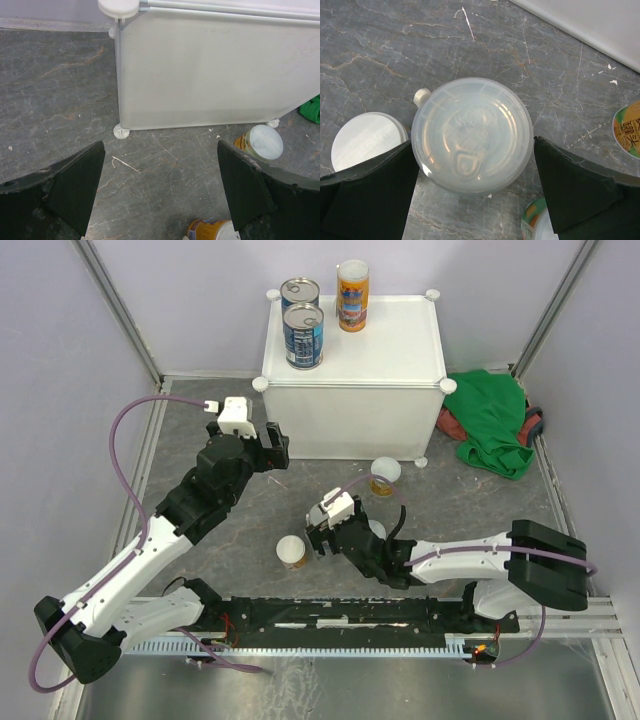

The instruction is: Place and organize the canned foods onto the counter

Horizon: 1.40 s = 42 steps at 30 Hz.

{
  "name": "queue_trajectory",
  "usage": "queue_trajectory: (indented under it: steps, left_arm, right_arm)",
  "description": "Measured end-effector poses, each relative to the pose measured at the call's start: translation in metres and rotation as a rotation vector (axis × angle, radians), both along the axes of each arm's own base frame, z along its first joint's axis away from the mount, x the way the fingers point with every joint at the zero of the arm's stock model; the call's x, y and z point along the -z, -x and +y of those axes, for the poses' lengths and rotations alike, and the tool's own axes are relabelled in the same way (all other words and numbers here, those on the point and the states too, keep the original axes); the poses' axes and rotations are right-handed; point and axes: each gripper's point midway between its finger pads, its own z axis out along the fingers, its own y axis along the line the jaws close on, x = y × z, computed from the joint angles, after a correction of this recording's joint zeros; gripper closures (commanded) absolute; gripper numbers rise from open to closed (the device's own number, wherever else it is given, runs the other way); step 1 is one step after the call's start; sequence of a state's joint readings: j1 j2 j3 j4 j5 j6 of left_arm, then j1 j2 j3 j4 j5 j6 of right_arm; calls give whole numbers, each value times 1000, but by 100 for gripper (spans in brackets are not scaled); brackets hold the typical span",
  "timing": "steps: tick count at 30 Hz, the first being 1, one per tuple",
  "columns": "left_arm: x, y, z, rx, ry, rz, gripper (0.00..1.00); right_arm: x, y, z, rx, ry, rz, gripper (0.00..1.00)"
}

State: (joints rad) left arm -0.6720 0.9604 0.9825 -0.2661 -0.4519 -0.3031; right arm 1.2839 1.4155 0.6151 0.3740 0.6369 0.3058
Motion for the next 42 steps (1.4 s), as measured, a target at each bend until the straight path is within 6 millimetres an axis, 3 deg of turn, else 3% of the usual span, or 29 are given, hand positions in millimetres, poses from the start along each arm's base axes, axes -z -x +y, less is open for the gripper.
queue_trajectory:
  steps: [5,9,15,19,33,37,42]
  left_arm:
    - [-1,0,0,0,3,-4,1]
    - [-1,0,0,0,3,-4,1]
    - [-1,0,0,1,3,-4,1]
    - [-1,0,0,1,4,-5,1]
    - [-8,3,3,1,19,-23,1]
    - [-11,5,4,0,23,-29,1]
    - [-13,6,5,0,27,-35,1]
  right_arm:
    - [2,-7,5,-8,-8,-1,12]
    - [4,-9,9,-27,-15,4,30]
    - [3,-7,14,-59,-32,15,66]
    - [3,-5,14,-71,-32,22,78]
    - [-9,8,0,-128,37,41,91]
    - [-34,8,4,-143,25,14,93]
    - [-84,8,9,-159,-31,-45,93]
